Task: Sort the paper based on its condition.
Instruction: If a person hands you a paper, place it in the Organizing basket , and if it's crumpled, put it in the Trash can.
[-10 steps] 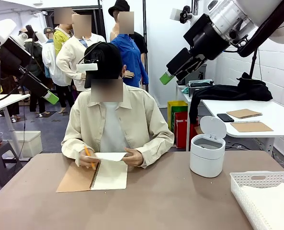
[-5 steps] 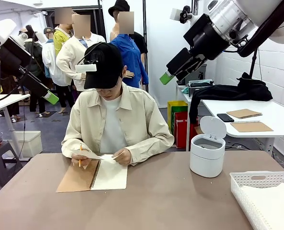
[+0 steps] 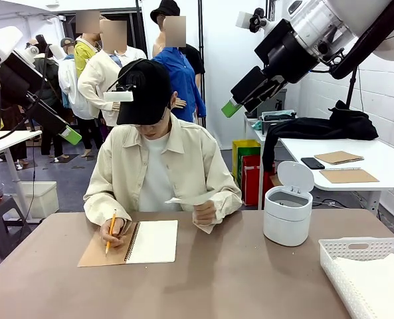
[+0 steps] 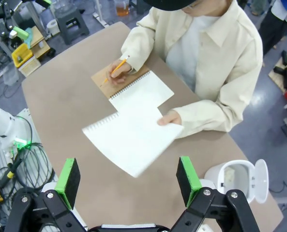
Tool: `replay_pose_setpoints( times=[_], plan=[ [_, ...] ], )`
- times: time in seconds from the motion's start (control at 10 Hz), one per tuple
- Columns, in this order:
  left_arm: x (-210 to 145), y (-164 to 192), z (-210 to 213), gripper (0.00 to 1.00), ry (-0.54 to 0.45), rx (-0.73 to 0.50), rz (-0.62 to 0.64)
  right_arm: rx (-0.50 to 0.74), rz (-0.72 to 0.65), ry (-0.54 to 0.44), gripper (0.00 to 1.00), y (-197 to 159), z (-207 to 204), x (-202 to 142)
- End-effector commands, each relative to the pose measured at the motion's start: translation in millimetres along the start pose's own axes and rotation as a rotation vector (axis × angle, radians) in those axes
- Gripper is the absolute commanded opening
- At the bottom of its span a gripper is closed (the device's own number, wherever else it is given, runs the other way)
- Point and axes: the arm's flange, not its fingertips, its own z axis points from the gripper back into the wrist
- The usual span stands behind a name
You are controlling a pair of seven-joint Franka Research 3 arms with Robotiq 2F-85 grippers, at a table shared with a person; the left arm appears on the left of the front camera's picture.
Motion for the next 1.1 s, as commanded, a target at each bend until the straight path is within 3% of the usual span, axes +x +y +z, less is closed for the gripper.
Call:
replay_pose_setpoints(
  times=[0.0, 1.0],
  plan=[
    [0.4, 1.1, 0.3, 1.0, -0.004, 0.002, 0.004, 0.0, 0.002, 0.002, 1.0, -0.5, 0.1, -0.2],
    [0.4, 1.1, 0.3, 1.0, -0.004, 0.002, 0.004, 0.0, 0.002, 0.002, 1.0, -0.5, 0.1, -0.2]
  ],
)
